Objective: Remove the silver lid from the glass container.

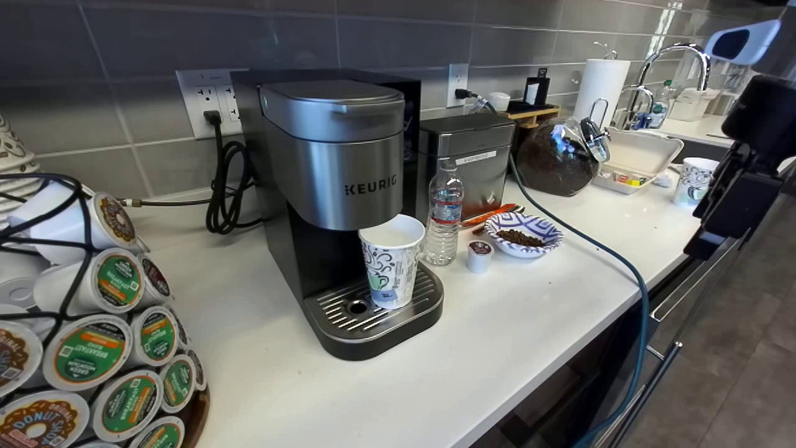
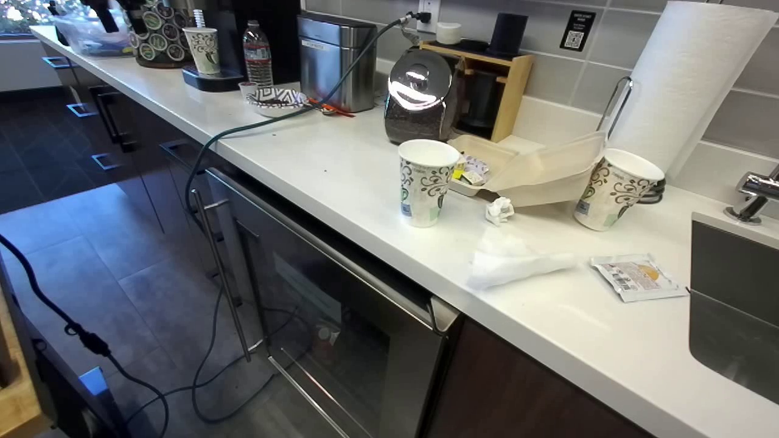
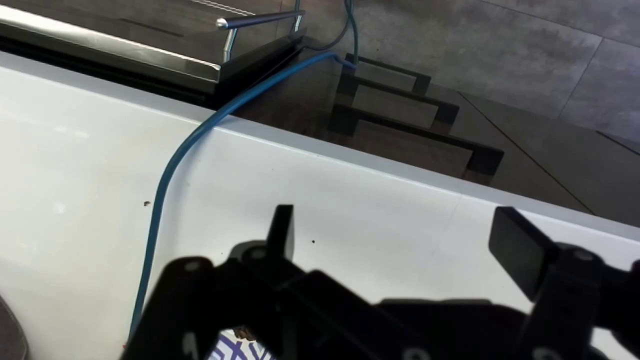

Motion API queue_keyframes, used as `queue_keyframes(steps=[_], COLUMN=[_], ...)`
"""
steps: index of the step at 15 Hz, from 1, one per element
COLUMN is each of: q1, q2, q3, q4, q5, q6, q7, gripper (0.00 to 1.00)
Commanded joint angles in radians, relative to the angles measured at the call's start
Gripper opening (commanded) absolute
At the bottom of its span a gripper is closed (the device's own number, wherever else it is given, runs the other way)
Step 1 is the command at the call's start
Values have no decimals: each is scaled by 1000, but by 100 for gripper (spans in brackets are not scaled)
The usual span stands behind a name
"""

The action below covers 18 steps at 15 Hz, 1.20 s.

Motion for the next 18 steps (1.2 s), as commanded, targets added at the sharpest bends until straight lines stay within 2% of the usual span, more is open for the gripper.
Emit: queue_keyframes(steps=[1,6,9,11,12,13,14,18], q1=[-9,-43,-57,-56,-65,-100,-114,-120], q2=[-18,-10,45,90,109,49,61,60], q3=[-123,-425,-606,-709,-734,-662,-677,-643], q4=[-22,8,109,194,230,145,168,160], q5=[75,297,430,554,600,526,541,537], q6=[100,215,173,136,102,161,148,150], q7=[-66,-387,-612,-717,-725,-688,-711,-702], gripper=[100,100,100,100,100,100,100,100])
